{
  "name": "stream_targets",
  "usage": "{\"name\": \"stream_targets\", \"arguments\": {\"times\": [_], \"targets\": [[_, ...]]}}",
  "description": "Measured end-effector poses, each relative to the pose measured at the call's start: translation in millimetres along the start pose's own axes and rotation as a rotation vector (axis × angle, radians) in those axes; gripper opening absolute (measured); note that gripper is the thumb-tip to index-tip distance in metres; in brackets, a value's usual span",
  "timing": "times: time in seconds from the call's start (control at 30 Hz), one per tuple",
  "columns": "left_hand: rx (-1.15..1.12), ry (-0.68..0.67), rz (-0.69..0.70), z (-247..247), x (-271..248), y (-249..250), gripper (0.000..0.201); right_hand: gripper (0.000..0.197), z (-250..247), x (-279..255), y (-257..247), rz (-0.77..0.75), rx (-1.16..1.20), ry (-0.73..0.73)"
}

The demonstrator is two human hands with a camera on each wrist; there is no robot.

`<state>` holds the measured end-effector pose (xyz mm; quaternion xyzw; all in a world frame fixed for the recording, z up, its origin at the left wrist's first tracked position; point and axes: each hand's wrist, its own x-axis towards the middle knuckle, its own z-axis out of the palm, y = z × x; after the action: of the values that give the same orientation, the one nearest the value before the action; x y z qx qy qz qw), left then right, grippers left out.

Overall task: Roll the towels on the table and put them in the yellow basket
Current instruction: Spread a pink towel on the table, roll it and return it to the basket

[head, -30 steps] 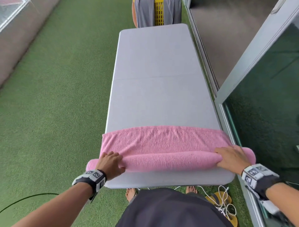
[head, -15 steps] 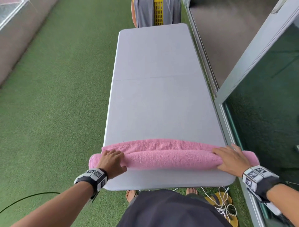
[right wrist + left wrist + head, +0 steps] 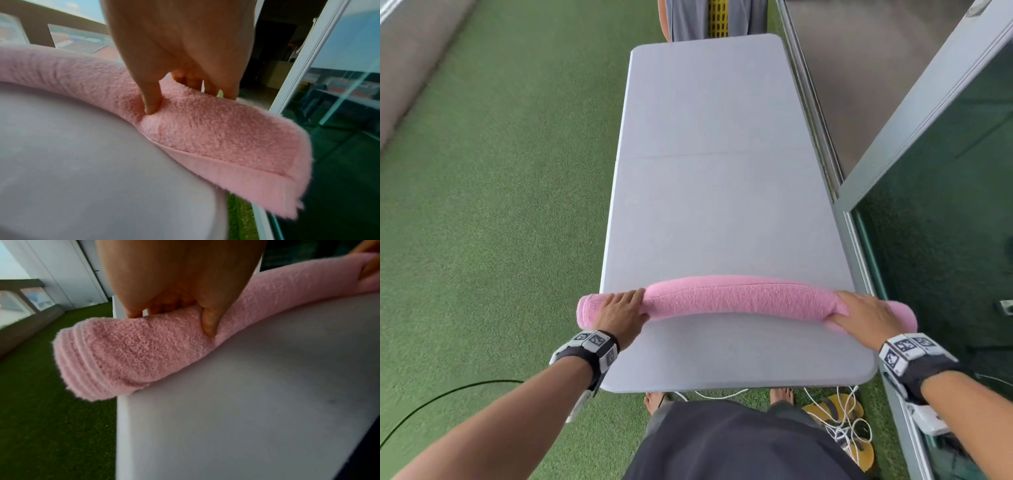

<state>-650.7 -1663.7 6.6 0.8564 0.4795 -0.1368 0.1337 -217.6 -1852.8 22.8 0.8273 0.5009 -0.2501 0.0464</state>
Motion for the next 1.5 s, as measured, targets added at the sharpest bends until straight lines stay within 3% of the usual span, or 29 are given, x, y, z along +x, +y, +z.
{"name": "stream_targets", "arguments": {"times": [0.17, 0.3, 0.47, 0.53, 0.6, 0.7, 0.77, 0.87, 1.0, 1.13, 1.37, 1.5], "targets": [[-0.252, -0.051, -0.112, 4, -9, 29, 0.035, 0.041, 25, -30, -66, 0.120, 0.131, -0.090], [-0.362, -0.098, -0.156, 10, -14, 52, 0.051, 0.049, 52, -43, -142, 0.161, 0.231, -0.115], [-0.483, -0.218, -0.157, 10, -27, 74, 0.048, 0.052, 67, -53, -217, 0.269, 0.391, -0.105], [-0.591, -0.224, -0.203, 11, -34, 78, 0.045, 0.051, 67, -54, -234, 0.310, 0.450, -0.113], [-0.681, -0.183, -0.214, 15, -42, 79, 0.046, 0.064, 68, -56, -242, 0.371, 0.530, -0.126], [-0.761, -0.203, -0.155, 20, -59, 84, 0.066, 0.118, 74, -58, -255, 0.446, 0.588, -0.087], [-0.787, -0.361, -0.043, 28, -68, 87, 0.077, 0.137, 78, -54, -264, 0.472, 0.515, -0.055], [-0.650, -0.527, 0.165, 33, -77, 82, 0.088, 0.146, 79, -45, -272, 0.419, 0.273, 0.002], [-0.511, -0.534, 0.180, 37, -96, 50, 0.056, 0.134, 78, -33, -271, 0.317, 0.099, 0.033], [-0.594, -0.524, -0.016, 49, -133, 0, 0.031, 0.096, 63, -19, -268, 0.207, 0.188, 0.050], [-0.614, -0.535, -0.477, 103, -238, -122, 0.030, 0.095, 39, -3, -310, 0.109, 0.285, 0.004], [-0.646, -0.628, -0.593, 126, -272, -189, 0.017, 0.088, 33, 17, -365, 0.098, 0.310, 0.041]]}}
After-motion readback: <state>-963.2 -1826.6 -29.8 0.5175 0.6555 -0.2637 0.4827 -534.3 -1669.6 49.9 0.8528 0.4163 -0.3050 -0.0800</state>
